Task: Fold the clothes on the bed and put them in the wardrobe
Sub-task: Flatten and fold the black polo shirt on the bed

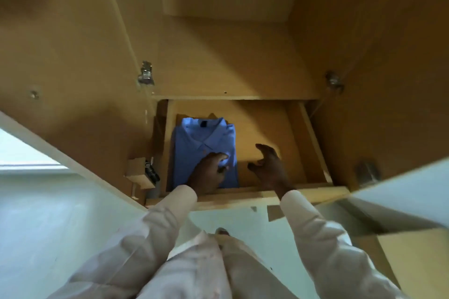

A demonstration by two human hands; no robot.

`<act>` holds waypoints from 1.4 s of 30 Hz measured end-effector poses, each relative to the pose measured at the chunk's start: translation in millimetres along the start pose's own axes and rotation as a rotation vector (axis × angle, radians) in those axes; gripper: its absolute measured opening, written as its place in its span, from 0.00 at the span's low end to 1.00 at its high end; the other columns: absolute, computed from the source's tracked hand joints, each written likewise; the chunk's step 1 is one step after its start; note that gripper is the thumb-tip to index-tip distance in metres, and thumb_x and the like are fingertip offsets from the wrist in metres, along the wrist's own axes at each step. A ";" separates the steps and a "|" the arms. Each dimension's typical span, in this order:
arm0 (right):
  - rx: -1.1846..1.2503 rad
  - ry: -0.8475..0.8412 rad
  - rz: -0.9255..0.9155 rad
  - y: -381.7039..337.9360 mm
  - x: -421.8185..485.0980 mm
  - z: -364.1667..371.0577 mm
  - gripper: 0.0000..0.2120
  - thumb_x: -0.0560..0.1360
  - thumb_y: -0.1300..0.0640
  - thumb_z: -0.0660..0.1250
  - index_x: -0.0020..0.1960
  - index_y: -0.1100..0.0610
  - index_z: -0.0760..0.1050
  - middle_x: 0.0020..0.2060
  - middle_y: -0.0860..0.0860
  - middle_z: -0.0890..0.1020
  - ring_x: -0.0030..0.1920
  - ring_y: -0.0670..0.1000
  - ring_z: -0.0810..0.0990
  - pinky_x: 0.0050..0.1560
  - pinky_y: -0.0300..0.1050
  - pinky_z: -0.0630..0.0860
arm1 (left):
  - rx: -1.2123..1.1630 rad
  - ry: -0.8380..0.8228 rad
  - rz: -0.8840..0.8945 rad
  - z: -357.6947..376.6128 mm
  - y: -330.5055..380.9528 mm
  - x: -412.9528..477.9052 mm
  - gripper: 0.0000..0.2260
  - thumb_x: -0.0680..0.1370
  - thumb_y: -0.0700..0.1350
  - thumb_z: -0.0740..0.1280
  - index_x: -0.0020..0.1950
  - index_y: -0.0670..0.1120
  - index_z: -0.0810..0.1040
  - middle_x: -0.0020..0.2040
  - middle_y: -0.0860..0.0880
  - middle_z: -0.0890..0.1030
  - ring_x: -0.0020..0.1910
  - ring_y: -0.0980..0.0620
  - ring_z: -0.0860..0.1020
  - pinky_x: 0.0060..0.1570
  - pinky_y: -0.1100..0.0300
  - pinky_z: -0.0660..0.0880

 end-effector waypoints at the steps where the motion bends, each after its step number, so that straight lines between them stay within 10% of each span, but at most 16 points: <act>1: 0.031 0.095 -0.007 -2.7 -19.8 -11.1 0.32 0.72 0.59 0.74 0.73 0.57 0.67 0.69 0.55 0.70 0.53 0.55 0.81 0.54 0.42 0.74 | -0.028 -0.001 0.074 2.6 15.4 -8.2 0.14 0.77 0.44 0.66 0.63 0.45 0.78 0.58 0.45 0.80 0.57 0.48 0.79 0.58 0.55 0.74; 9: 0.229 0.578 0.184 0.8 -214.9 7.2 0.16 0.76 0.60 0.70 0.62 0.50 0.76 0.57 0.45 0.77 0.45 0.41 0.82 0.43 0.36 0.79 | -0.092 -0.273 0.348 25.0 13.8 -138.0 0.13 0.78 0.42 0.64 0.61 0.52 0.78 0.57 0.56 0.78 0.53 0.60 0.76 0.51 0.65 0.75; 15: 0.344 0.455 0.498 40.1 -332.9 114.1 0.10 0.75 0.57 0.71 0.56 0.49 0.79 0.52 0.42 0.81 0.43 0.36 0.80 0.41 0.22 0.70 | 0.004 -0.572 0.103 90.6 -63.8 -224.9 0.10 0.78 0.45 0.66 0.58 0.52 0.79 0.53 0.56 0.80 0.50 0.58 0.79 0.56 0.57 0.76; 21: 0.444 0.386 0.659 96.5 -409.3 201.8 0.08 0.74 0.59 0.71 0.53 0.51 0.79 0.48 0.43 0.83 0.45 0.39 0.81 0.48 0.35 0.77 | 0.064 -0.808 -0.048 164.3 -114.1 -286.1 0.10 0.78 0.46 0.66 0.59 0.50 0.80 0.54 0.53 0.82 0.51 0.57 0.79 0.56 0.62 0.74; 32: 0.376 0.328 0.686 200.6 -455.7 310.2 0.10 0.74 0.58 0.71 0.55 0.56 0.80 0.48 0.50 0.84 0.47 0.47 0.83 0.51 0.39 0.78 | 0.009 -0.861 -0.165 321.6 -191.3 -323.0 0.09 0.78 0.44 0.67 0.58 0.47 0.81 0.52 0.51 0.83 0.48 0.51 0.80 0.53 0.57 0.77; 42: 0.408 0.763 0.804 294.2 -533.6 401.8 0.09 0.73 0.61 0.67 0.52 0.54 0.80 0.46 0.46 0.83 0.46 0.43 0.80 0.48 0.34 0.75 | -0.064 -0.928 -0.041 455.6 -275.4 -383.9 0.09 0.76 0.43 0.67 0.55 0.49 0.81 0.47 0.54 0.81 0.55 0.48 0.80 0.59 0.50 0.77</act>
Point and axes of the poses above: each hand's wrist, its own x-axis towards the middle knuckle, its own z-axis out of the palm, y = z × x, the point moved 5 cm from there along x, towards the middle knuckle
